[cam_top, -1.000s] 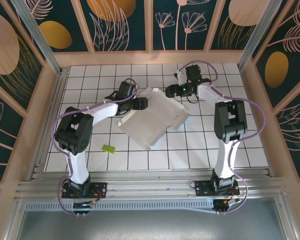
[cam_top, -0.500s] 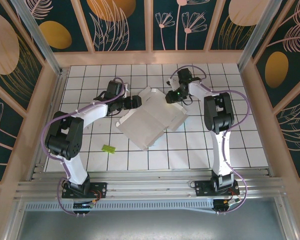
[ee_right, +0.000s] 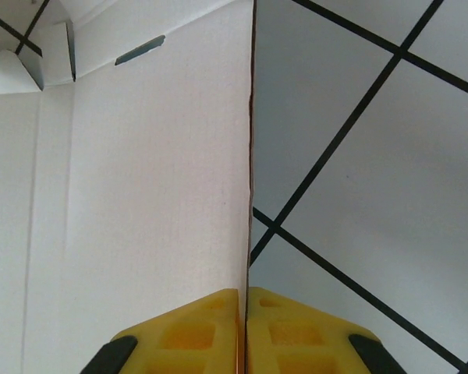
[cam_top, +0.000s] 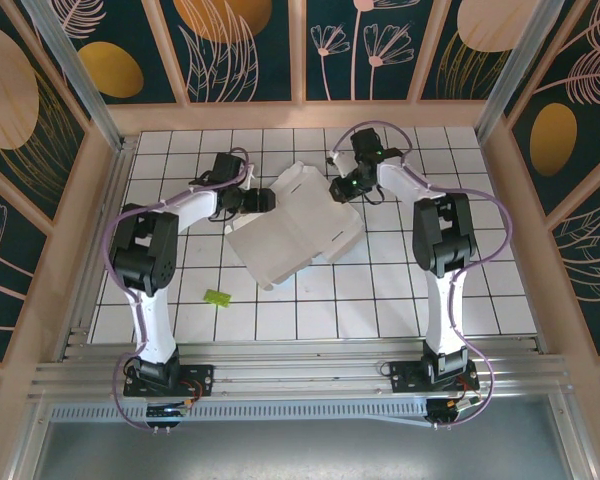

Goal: Fold the paper box

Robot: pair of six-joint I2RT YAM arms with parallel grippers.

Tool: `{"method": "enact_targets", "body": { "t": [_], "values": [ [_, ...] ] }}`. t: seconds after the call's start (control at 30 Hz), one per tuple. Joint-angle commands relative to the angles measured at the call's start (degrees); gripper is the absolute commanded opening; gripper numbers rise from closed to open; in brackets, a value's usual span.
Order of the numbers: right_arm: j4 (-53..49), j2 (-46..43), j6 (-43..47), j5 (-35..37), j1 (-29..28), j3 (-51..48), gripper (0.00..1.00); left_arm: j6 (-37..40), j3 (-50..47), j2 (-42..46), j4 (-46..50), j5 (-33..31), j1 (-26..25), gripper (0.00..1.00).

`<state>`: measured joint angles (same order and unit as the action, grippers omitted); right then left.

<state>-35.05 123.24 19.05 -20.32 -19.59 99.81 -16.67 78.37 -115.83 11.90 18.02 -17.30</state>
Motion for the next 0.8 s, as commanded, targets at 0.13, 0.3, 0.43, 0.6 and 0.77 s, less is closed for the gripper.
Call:
{"method": "enact_targets", "body": {
  "t": [0.13, 0.3, 0.43, 0.6, 0.77],
  "values": [
    [-3.8, -4.4, 6.5, 13.9, -5.7, 0.5, 0.13, 11.3, 5.7, -5.7, 2.2, 3.7, 0.2, 0.73],
    [-3.5, -6.3, 7.3, 15.9, -6.9, 0.6, 0.13, 13.6, 10.8, -10.0, 6.7, 7.4, 0.2, 0.65],
    [-3.4, -6.5, 7.5, 17.6, -7.1, 1.4, 0.13, 13.9, 10.2, -9.5, 8.2, 5.6, 0.3, 0.63],
    [-3.3, -6.5, 7.8, 18.6, -7.2, 2.0, 0.12, 14.3, 8.1, -9.0, 6.8, 5.6, 0.5, 0.66],
    [-3.3, -6.4, 7.8, 18.6, -7.5, 1.9, 0.13, 11.1, 7.7, -10.0, 0.5, 12.5, 0.5, 0.65]
  ]
}}
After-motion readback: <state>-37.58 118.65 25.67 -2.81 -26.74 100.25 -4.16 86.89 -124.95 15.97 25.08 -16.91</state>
